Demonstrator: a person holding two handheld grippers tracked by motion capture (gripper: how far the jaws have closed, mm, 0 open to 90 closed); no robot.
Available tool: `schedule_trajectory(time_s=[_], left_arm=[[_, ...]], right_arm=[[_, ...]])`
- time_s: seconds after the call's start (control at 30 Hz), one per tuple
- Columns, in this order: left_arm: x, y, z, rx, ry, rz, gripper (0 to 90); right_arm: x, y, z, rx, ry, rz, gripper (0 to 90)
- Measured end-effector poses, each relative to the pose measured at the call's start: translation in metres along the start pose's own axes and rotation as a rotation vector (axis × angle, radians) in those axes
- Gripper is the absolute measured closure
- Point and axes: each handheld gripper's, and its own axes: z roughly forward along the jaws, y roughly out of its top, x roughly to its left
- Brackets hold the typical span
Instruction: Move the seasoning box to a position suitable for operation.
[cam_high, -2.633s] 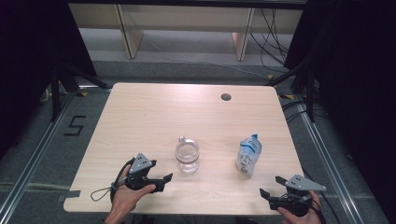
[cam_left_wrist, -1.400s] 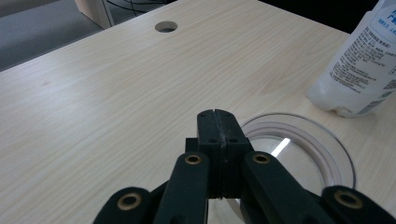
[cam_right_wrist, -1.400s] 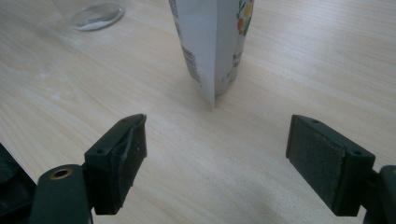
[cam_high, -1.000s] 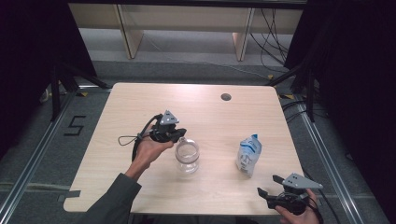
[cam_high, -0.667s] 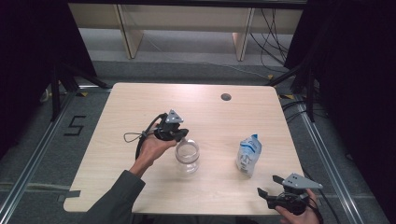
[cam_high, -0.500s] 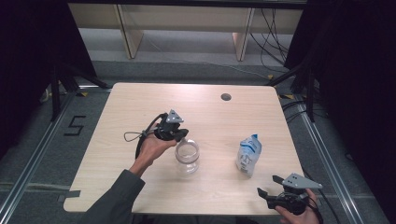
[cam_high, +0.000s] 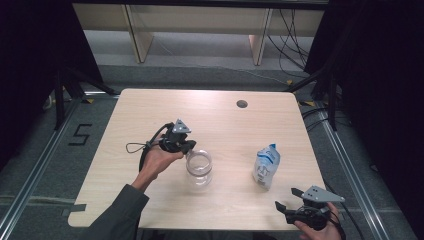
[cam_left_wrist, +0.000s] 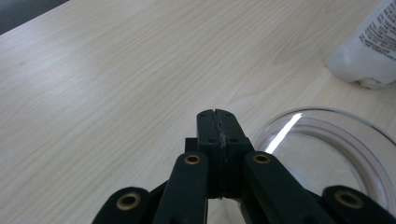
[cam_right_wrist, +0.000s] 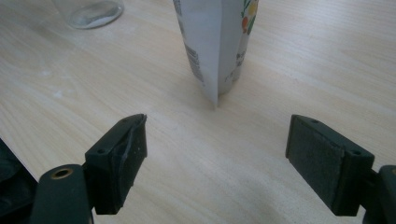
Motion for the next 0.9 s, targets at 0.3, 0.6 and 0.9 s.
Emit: schedule_trajectory(time_s=[0.3, 0.6, 0.9], left_arm=[[0.005, -0.006, -0.008, 0.011, -0.002, -0.013, 89.2], [0.005, -0.016, -0.009, 0.020, -0.008, -0.041, 89.2], [0.005, -0.026, -0.019, 0.015, -0.023, -0.052, 88.7]], right_arm=[[0.001, 0.000, 0.000, -0.002, -0.006, 0.005, 21.5], [-0.001, 0.000, 0.001, -0.007, -0.009, -0.024, 21.6], [0.003, 0.000, 0.000, -0.003, -0.004, 0.014, 21.6]])
